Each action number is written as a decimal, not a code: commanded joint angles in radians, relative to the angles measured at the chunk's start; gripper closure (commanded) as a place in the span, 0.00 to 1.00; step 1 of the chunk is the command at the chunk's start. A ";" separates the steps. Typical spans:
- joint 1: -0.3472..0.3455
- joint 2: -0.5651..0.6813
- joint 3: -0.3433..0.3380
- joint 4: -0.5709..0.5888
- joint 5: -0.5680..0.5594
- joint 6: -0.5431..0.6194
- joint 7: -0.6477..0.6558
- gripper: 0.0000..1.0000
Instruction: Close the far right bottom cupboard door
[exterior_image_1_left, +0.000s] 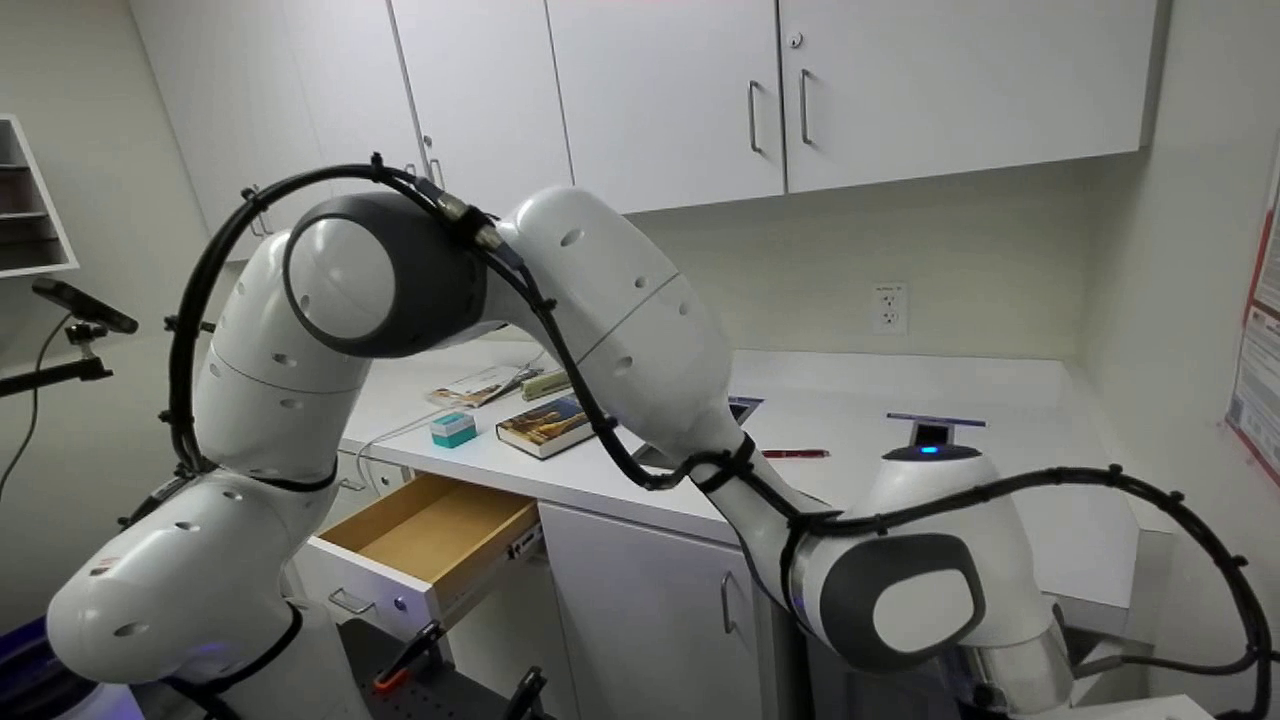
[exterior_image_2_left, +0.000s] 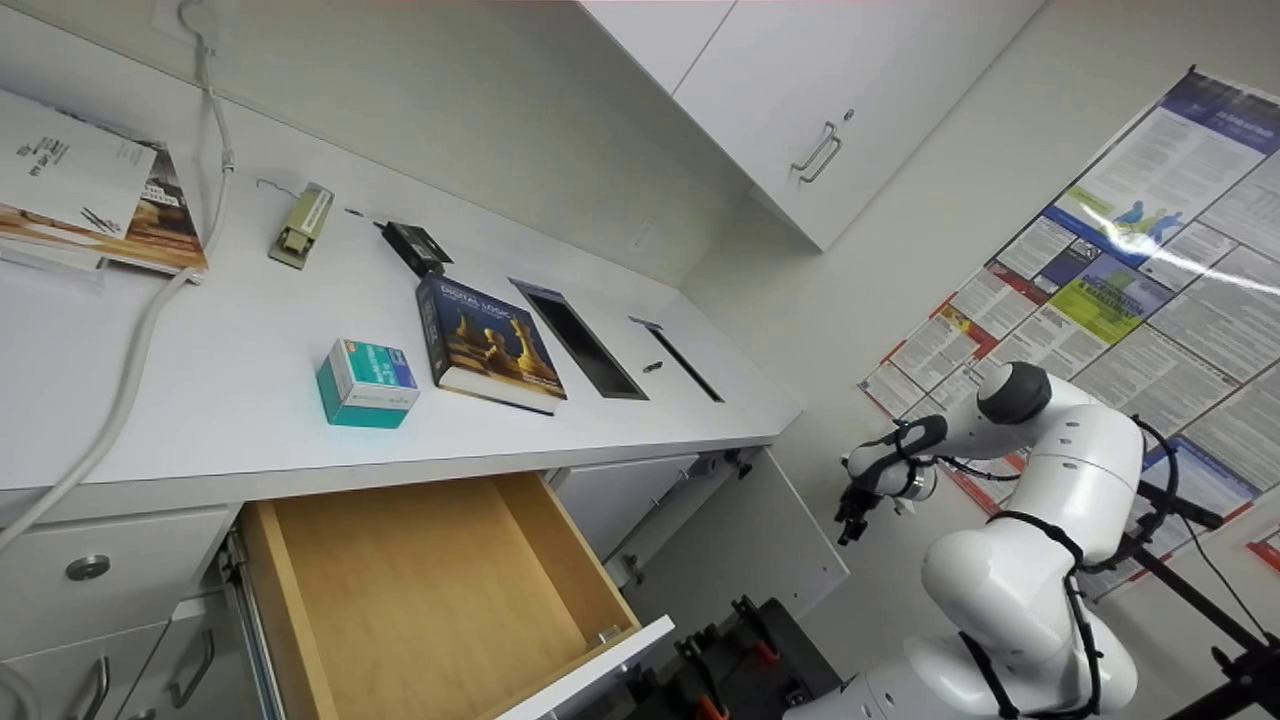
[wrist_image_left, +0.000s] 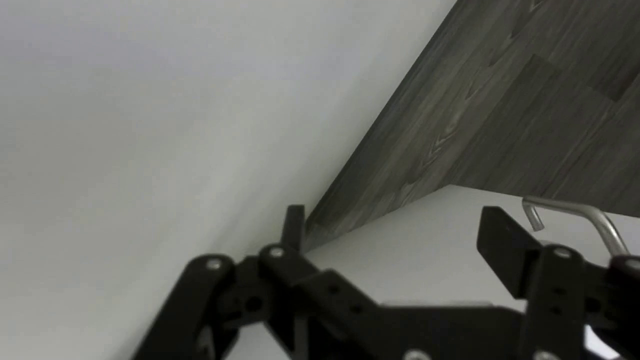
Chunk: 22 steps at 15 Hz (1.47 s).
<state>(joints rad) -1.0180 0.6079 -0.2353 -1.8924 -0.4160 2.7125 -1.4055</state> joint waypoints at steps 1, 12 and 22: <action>-0.156 0.036 0.176 0.006 0.165 0.053 -0.260 0.41; -0.307 0.065 0.424 0.101 0.624 -0.303 -0.687 1.00; -0.237 0.083 0.388 0.104 0.722 -0.276 -0.711 0.99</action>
<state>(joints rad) -1.2824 0.6917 0.1815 -1.7935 0.2796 2.4431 -2.1018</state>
